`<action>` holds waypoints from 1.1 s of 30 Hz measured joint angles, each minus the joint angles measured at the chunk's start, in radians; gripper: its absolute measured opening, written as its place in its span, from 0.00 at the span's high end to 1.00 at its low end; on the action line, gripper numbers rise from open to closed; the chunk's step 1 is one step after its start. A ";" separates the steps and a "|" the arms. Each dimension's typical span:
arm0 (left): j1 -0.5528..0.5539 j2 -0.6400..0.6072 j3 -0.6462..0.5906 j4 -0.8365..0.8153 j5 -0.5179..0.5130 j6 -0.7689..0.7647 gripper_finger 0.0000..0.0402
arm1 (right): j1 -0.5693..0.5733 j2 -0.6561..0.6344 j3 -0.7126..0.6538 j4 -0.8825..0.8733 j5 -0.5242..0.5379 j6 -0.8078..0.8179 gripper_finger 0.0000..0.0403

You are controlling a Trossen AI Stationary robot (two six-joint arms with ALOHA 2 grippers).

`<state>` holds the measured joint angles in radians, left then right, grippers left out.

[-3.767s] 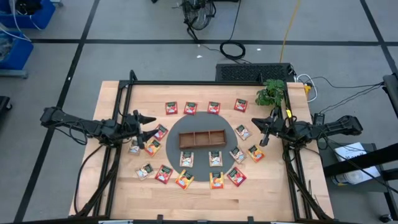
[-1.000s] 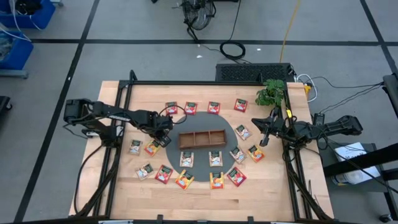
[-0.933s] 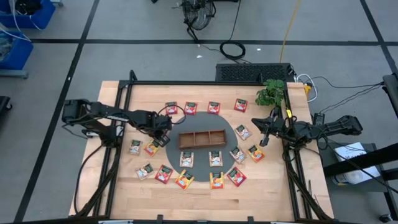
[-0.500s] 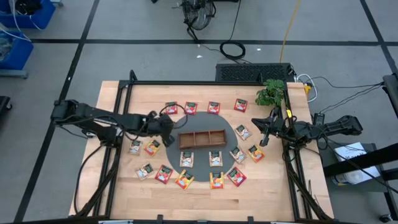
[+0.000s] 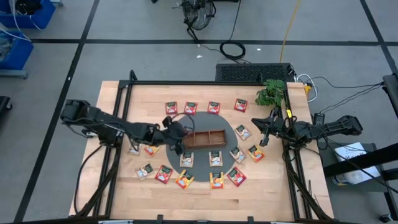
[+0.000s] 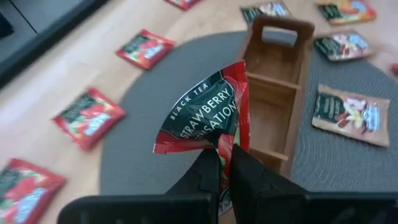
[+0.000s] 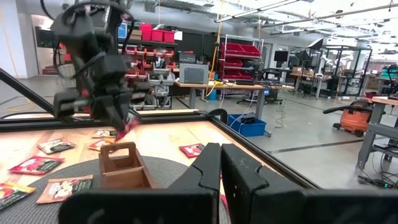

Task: Pick & Place Tea
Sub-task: Put the red tea bag into the left section of the wooden organizer

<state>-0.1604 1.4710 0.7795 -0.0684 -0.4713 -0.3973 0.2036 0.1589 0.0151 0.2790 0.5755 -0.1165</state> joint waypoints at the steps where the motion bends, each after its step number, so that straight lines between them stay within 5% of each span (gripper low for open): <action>1: -0.001 0.023 0.000 0.016 0.001 0.001 0.96 | 0.000 0.000 0.000 0.000 0.000 0.000 0.99; 10: -0.013 0.123 0.000 0.142 0.030 -0.013 0.96 | 0.000 0.000 0.000 0.000 0.000 0.000 0.99; 33: -0.013 0.126 0.000 0.071 0.008 -0.090 0.90 | 0.000 0.000 0.000 0.000 0.000 0.000 0.99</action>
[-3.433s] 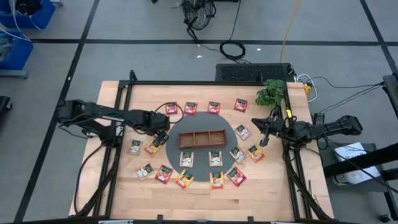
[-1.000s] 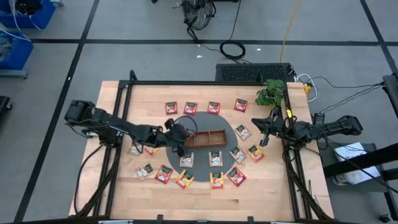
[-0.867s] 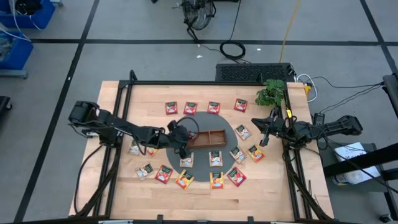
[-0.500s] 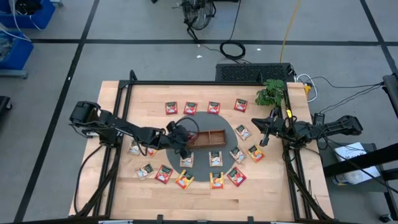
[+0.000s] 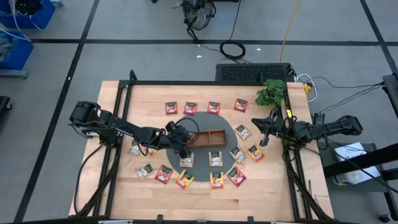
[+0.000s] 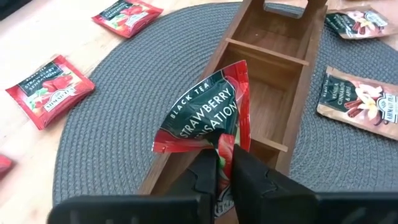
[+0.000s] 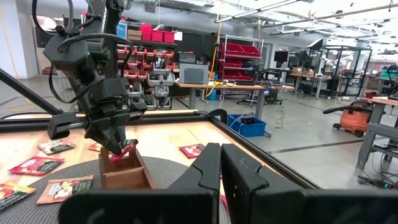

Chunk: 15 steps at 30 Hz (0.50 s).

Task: Pick & Place Tea
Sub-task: Put the red tea bag into the left section of the wooden organizer

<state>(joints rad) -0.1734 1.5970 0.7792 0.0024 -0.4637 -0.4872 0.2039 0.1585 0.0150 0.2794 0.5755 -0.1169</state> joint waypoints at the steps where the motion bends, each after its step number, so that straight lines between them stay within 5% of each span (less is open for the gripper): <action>1: 0.000 0.000 0.000 -0.002 0.000 0.003 0.90 | 0.000 0.000 0.000 0.000 0.000 0.000 0.99; 9: 0.000 0.000 0.000 -0.007 0.001 0.002 0.97 | 0.000 0.000 0.000 0.000 0.000 0.000 0.99; 15: 0.000 0.000 0.000 -0.006 0.002 -0.024 0.76 | 0.000 0.000 0.000 0.000 0.000 0.000 0.99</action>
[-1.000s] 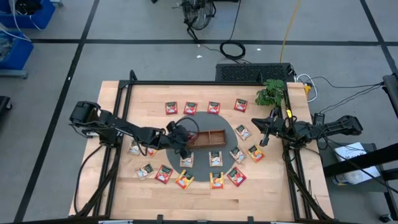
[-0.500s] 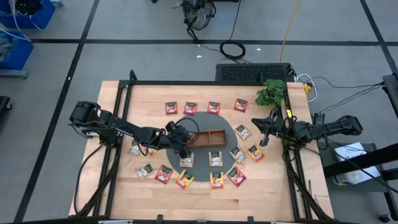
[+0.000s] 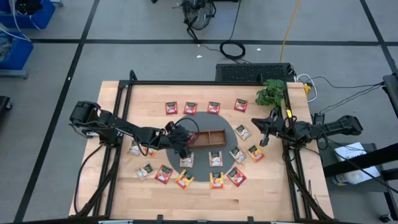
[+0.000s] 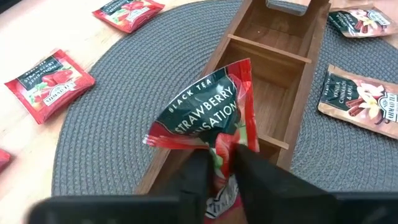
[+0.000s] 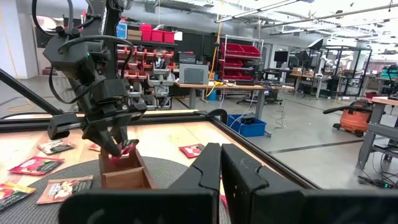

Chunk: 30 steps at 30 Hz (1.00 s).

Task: Pick & Place Tea
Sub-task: Put the red tea bag into the left section of the wooden organizer

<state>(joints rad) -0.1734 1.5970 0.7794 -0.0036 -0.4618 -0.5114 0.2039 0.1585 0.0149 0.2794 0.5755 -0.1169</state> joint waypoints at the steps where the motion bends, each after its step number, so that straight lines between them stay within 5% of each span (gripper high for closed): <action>1: 0.000 0.000 0.000 0.002 0.000 0.000 0.72 | 0.000 0.000 0.000 0.000 0.000 0.000 0.99; 11: 0.008 0.000 0.000 0.009 -0.007 -0.002 0.49 | 0.000 0.000 0.000 0.000 0.000 0.000 0.99; 22: 0.012 -0.057 -0.001 0.032 0.060 0.068 0.45 | 0.000 0.000 0.000 0.000 0.000 0.000 0.99; 26: 0.007 -0.074 0.000 0.092 0.184 0.119 0.47 | 0.000 0.000 0.000 0.000 0.000 0.000 0.99; 30: 0.037 -0.065 0.001 0.148 0.457 0.162 0.51 | 0.000 0.000 0.000 0.000 0.000 0.000 0.99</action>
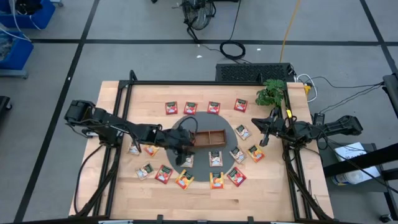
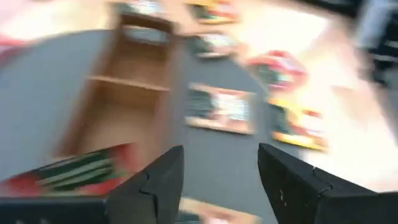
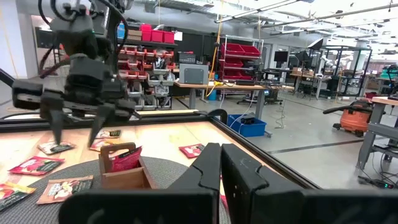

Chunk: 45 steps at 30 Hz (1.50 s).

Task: Pick & Place Tea
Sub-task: Put the red tea bag into the left section of the wooden organizer

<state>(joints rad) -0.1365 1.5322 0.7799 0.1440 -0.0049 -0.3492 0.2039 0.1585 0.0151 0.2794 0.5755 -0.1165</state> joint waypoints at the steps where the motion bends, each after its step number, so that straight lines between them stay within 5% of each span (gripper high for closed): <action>1: 0.012 0.004 0.000 -0.007 0.027 -0.001 0.53 | 0.000 0.000 0.000 0.000 0.000 0.000 0.99; 13: 0.100 0.019 -0.001 -0.041 0.052 0.087 0.98 | 0.000 0.000 0.000 0.008 0.000 0.000 0.99; 20: 0.111 0.082 -0.002 -0.031 0.174 0.127 0.99 | 0.000 0.000 0.000 0.009 0.000 0.000 0.99; 31: 0.133 0.129 0.013 -0.045 0.023 0.135 0.98 | 0.000 0.000 0.000 0.016 0.000 0.000 0.99; 45: 0.144 0.113 0.013 -0.041 0.030 0.150 0.99 | 0.000 0.000 0.000 0.015 0.000 0.000 0.99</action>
<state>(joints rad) 0.0077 1.6449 0.7929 0.1029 0.0251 -0.1994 0.2039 0.1581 0.0151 0.2947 0.5754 -0.1169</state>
